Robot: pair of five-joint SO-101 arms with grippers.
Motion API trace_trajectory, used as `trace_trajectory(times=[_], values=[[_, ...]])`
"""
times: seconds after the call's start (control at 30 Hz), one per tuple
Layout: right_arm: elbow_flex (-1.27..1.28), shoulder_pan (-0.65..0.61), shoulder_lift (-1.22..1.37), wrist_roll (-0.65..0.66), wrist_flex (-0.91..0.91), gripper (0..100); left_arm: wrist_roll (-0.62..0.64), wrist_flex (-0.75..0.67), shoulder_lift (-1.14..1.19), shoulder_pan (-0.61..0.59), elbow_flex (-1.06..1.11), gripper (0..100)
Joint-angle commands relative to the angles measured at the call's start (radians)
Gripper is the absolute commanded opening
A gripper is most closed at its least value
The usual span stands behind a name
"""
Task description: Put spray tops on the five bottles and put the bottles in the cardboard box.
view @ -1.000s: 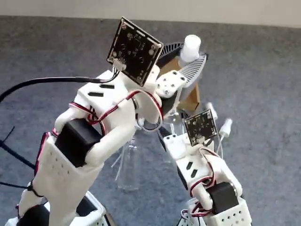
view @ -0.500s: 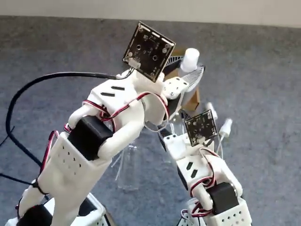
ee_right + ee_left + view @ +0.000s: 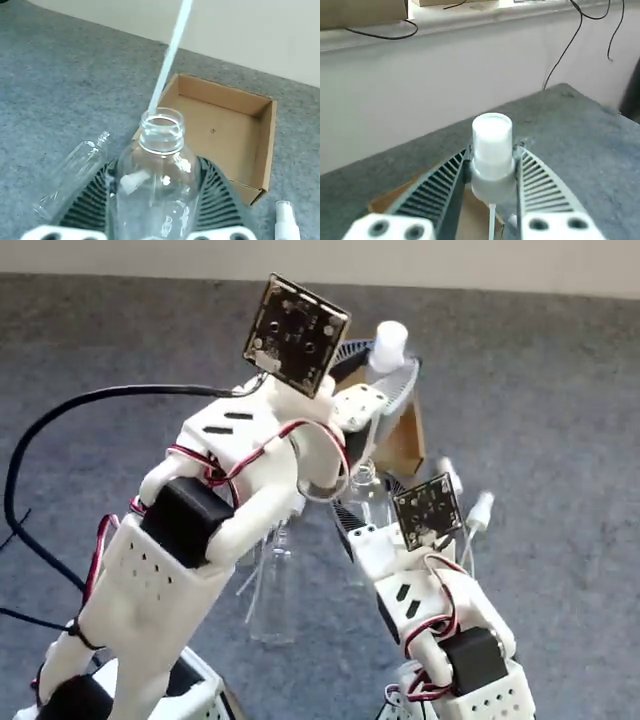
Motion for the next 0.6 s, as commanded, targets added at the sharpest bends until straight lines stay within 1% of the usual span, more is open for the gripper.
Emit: trace_trajectory(times=[0.0,0.17,0.23,0.4,0.57], values=[[-0.012,-0.010,-0.008,-0.008,-0.021,0.4,0.006,-0.089,-0.002,-0.050,0.019,5],[-0.010,-0.010,-0.008,-0.008,-0.021,0.4,0.008,-0.087,-0.008,-0.028,-0.104,5],[-0.010,-0.010,-0.008,-0.008,-0.021,0.4,0.008,-0.054,-0.010,-0.010,-0.131,5],[-0.010,-0.010,-0.008,-0.008,-0.022,0.4,0.008,0.055,-0.012,0.059,-0.131,5],[-0.010,-0.010,-0.008,-0.008,-0.019,0.4,0.008,0.046,-0.004,0.059,-0.073,5]])
